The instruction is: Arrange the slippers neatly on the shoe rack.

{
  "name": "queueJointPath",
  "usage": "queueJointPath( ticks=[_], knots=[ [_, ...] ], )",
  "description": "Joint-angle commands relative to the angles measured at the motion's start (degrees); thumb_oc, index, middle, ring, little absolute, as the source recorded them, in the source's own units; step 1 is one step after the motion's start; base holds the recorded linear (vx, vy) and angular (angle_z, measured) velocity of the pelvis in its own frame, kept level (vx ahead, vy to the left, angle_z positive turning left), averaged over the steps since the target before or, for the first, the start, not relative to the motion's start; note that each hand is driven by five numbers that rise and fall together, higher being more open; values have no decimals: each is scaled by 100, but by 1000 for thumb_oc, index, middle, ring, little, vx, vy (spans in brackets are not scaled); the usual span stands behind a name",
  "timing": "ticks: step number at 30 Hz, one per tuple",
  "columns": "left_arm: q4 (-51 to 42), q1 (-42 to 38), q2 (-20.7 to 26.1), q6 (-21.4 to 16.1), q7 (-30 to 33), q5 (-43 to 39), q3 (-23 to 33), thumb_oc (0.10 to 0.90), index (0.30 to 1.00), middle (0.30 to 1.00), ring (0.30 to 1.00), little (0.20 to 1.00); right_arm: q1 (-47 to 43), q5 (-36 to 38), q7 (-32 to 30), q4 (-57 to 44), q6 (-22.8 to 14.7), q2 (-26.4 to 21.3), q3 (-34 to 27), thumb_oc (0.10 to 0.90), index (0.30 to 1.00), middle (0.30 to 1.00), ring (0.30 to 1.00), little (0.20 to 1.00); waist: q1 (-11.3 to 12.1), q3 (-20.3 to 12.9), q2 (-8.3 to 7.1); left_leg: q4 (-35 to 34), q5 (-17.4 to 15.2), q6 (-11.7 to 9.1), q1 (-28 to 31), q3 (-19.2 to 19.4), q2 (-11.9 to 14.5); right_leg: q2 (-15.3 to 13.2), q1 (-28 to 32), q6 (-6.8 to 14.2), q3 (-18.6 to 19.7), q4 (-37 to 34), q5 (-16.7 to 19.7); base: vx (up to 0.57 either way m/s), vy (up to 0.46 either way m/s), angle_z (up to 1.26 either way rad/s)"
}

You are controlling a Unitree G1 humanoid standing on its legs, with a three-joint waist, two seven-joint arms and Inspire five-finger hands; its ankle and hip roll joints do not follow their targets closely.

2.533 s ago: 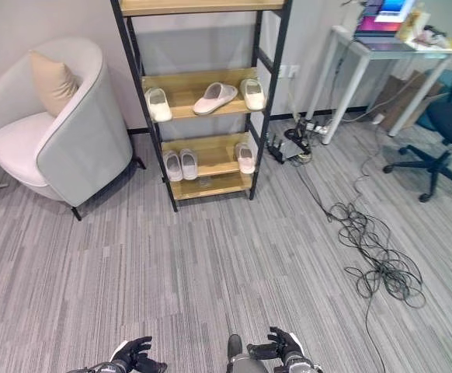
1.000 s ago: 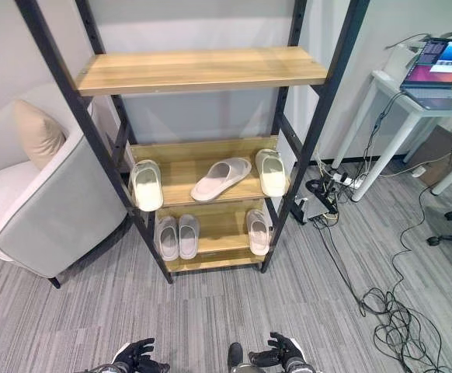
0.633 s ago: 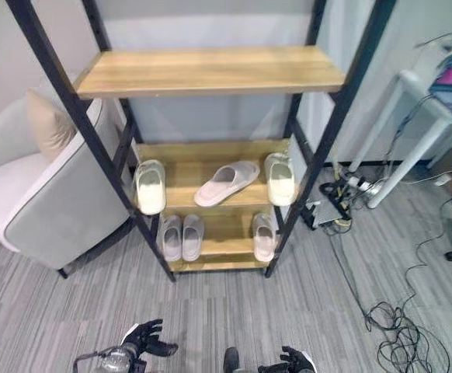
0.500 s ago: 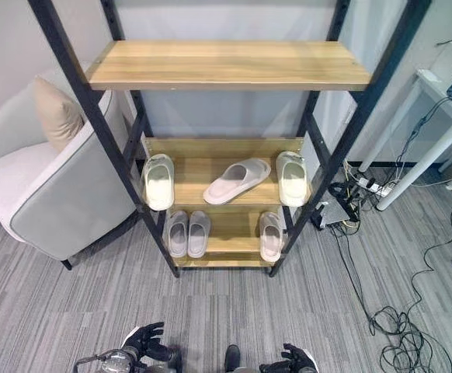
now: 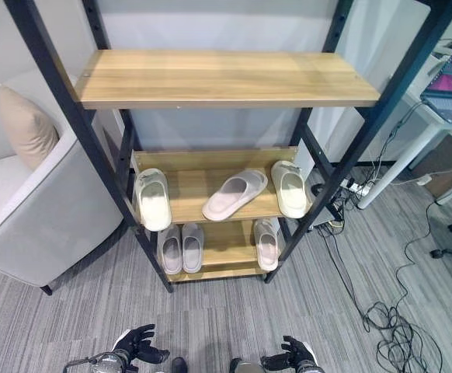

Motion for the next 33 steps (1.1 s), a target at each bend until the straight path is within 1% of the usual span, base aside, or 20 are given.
queueJointPath(
  ticks=[1, 2, 3, 4, 7, 9, 11, 12, 15, 18, 19, 20, 21, 22, 24, 29, 32, 33],
  knots=[
    [-215, -166, -51, -228, 23, 44, -109, 800, 900, 900, 900, 900, -58, 29, 34, -151, -126, -93, 157, 800, 900, 900, 900, 900, -70, 60, 128, 375, -409, -264, -180, -423, -69, -49, 197, 212, -77, -705, 519, 158, -201, 16],
    [-434, -215, -22, -298, 44, 81, -247, 800, 900, 900, 900, 900, -74, -11, 27, -138, -109, -119, 170, 800, 900, 900, 900, 900, -98, 65, 102, 380, -442, -318, -100, -498, -83, -158, 206, 262, -149, -1025, 621, 118, -154, 6],
    [-438, -213, -20, -296, 45, 80, -249, 800, 900, 900, 900, 900, -73, -11, 27, -139, -109, -117, 168, 800, 900, 900, 900, 900, -103, 70, 103, 380, -443, -318, -93, -505, -82, -157, 223, 262, -158, -1037, 624, 92, -139, 3],
    [-711, -212, 12, -351, 88, 75, -294, 800, 900, 900, 900, 900, -54, -17, 22, -163, -125, -118, 175, 800, 900, 900, 900, 900, -101, 60, 75, 381, -459, -338, -63, -509, -97, -159, 286, 271, -148, -1142, 661, 62, -104, 19],
    [-1575, -147, 128, -434, 62, 159, -455, 800, 900, 900, 900, 900, 65, -67, 15, -334, -178, -181, 153, 800, 900, 900, 900, 900, -77, -37, 71, 277, -422, -421, -5, -535, -41, -79, 523, 242, -153, -1441, 703, 71, -145, 24],
    [-2192, -107, 218, -492, 36, 90, -526, 800, 900, 900, 900, 900, 117, -55, -3, -397, -219, -226, 119, 800, 900, 900, 900, 900, -75, -72, 87, 167, -340, -498, 12, -573, 13, 11, 677, 201, -214, -1646, 713, 16, -153, 6],
    [-2785, -91, 324, -529, -10, 23, -582, 800, 900, 900, 900, 900, 140, -42, -14, -442, -239, -261, 94, 800, 900, 900, 900, 900, -78, -89, 114, 63, -264, -555, 27, -597, 61, 83, 798, 175, -279, -1823, 714, 15, -153, 11],
    [-3257, -116, 396, -583, -43, 29, -656, 800, 900, 900, 900, 900, 178, -52, -15, -447, -259, -289, 76, 800, 900, 900, 900, 900, -77, -106, 149, -59, -189, -604, 56, -624, 107, 155, 928, 146, -345, -1992, 702, 19, -156, 16],
    [-3975, -257, 491, -647, -99, 105, -828, 800, 900, 900, 900, 900, 213, -75, -19, -446, -275, -326, 77, 800, 900, 900, 900, 900, -109, -118, 199, -240, -85, -694, 116, -631, 193, 259, 1057, 122, -437, -2219, 672, 16, -121, 10],
    [-4435, -370, 554, -671, -124, 176, -939, 800, 900, 900, 900, 900, 204, -78, -24, -360, -278, -316, 90, 800, 900, 900, 900, 900, -124, -114, 237, -291, -39, -732, 140, -624, 245, 312, 1097, 98, -473, -2235, 617, -5, -67, 6],
    [-4575, -393, 574, -685, -134, 169, -953, 800, 900, 900, 900, 900, 214, -85, -31, -381, -283, -321, 96, 800, 900, 900, 900, 900, -130, -109, 236, -275, 33, -737, 92, -614, 248, 307, 1072, 83, -477, -2235, 668, -35, -52, 4],
    [-4778, -419, 591, -710, -152, 125, -949, 800, 900, 900, 900, 900, 239, -91, -34, -415, -285, -327, 101, 800, 900, 900, 900, 900, -138, -108, 244, -283, 45, -749, 93, -616, 262, 325, 1083, 76, -483, -2235, 654, 8, -41, 2],
    [-4921, -421, 598, -707, -165, 110, -961, 800, 900, 900, 900, 900, 277, -101, -33, -441, -286, -335, 96, 800, 900, 900, 900, 900, -152, -118, 258, -308, -10, -762, 147, -613, 287, 348, 1139, 74, -497, -2235, 573, 10, -39, 0],
    [-5068, -446, 605, -736, -185, 82, -975, 800, 900, 900, 900, 900, 295, -96, -39, -467, -304, -343, 88, 800, 900, 900, 900, 900, -160, -112, 260, -296, 49, -763, 120, -606, 289, 349, 1127, 56, -500, -2235, 615, 21, -31, 2],
    [-5285, -464, 618, -767, -193, 24, -974, 800, 900, 900, 900, 900, 320, -91, -36, -461, -307, -346, 96, 800, 900, 900, 900, 900, -179, -126, 279, -314, 51, -772, 145, -610, 304, 364, 1159, 39, -506, -2235, 582, 17, -11, 1],
    [-5741, -610, 661, -842, -46, 110, -931, 800, 900, 900, 900, 900, 345, -92, -54, -529, -329, -331, 137, 800, 900, 900, 900, 900, -221, -122, 308, -341, 59, -782, 188, -618, 311, 389, 1194, 22, -529, -2235, 557, 6, -5, 0],
    [-5913, -804, 655, -879, 82, 175, -922, 800, 900, 900, 900, 900, 358, -96, -72, -552, -341, -328, 168, 800, 900, 900, 900, 900, -246, -126, 332, -373, 60, -790, 189, -615, 314, 392, 1186, 26, -540, -2235, 545, 0, 0, 0],
    [-6057, -1004, 665, -895, 187, 245, -904, 800, 900, 900, 900, 900, 370, -106, -91, -549, -337, -330, 198, 800, 900, 900, 900, 900, -268, -131, 351, -389, 64, -794, 190, -610, 312, 392, 1179, 30, -530, -2235, 547, 0, 0, 0]
  ],
)
